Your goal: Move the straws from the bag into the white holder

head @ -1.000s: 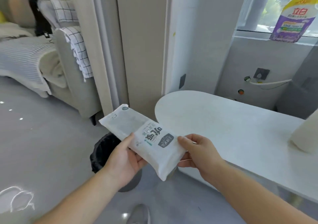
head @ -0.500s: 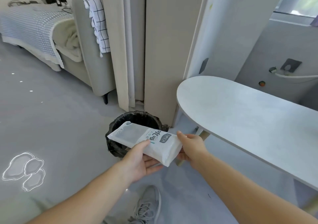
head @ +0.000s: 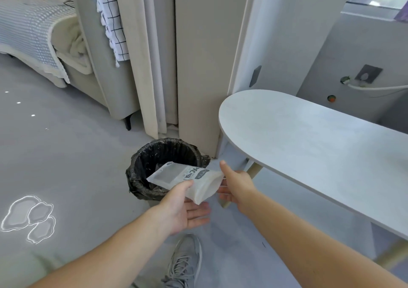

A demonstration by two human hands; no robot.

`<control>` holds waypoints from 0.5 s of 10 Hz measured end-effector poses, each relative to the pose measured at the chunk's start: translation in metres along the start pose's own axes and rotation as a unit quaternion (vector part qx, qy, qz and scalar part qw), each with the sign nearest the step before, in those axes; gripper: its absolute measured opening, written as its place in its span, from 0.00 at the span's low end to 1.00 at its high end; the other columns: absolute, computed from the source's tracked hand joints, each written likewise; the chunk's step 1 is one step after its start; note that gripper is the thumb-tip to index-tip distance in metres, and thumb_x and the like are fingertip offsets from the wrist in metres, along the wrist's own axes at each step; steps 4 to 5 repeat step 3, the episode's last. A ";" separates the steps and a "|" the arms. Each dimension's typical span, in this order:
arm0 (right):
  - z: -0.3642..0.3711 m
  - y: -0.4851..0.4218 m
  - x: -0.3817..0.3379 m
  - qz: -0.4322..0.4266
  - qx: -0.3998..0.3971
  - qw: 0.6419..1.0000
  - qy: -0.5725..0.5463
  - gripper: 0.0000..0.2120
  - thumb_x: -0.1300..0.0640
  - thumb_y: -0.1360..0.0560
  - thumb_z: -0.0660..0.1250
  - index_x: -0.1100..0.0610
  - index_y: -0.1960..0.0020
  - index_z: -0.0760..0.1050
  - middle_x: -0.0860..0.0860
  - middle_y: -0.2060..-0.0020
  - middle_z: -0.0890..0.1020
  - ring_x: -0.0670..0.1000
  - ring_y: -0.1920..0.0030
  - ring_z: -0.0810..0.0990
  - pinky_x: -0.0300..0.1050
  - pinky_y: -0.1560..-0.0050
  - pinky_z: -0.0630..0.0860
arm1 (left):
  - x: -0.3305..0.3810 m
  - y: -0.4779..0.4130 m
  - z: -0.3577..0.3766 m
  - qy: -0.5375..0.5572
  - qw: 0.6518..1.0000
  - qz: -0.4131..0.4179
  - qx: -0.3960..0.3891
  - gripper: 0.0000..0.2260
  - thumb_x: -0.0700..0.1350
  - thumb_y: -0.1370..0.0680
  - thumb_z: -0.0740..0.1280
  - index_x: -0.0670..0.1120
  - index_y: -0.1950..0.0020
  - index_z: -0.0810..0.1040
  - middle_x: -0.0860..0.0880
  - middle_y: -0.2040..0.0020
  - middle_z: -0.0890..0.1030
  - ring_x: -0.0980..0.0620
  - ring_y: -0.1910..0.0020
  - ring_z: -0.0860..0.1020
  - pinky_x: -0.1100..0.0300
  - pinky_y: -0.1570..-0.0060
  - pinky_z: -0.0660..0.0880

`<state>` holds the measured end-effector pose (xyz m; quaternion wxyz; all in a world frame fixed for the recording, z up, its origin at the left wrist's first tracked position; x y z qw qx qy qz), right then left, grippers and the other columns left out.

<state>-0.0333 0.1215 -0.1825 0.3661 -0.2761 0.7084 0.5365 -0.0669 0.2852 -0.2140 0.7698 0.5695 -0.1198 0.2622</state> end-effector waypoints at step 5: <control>-0.050 0.031 -0.012 -0.046 -0.004 0.998 0.038 0.15 0.47 0.20 0.66 0.59 0.51 0.78 0.55 0.55 0.84 0.53 0.60 0.81 0.47 0.56 0.79 | -0.016 0.025 0.048 -0.144 0.987 -0.038 -0.060 0.26 0.60 0.19 0.64 0.37 0.39 0.75 0.35 0.47 0.86 0.39 0.50 0.86 0.44 0.51 0.82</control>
Point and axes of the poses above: each hand's wrist, its own y-axis away from the middle knuckle, its own z-axis out of the palm, x = y × z, the point moved 6 cm from there along -y, towards the middle knuckle
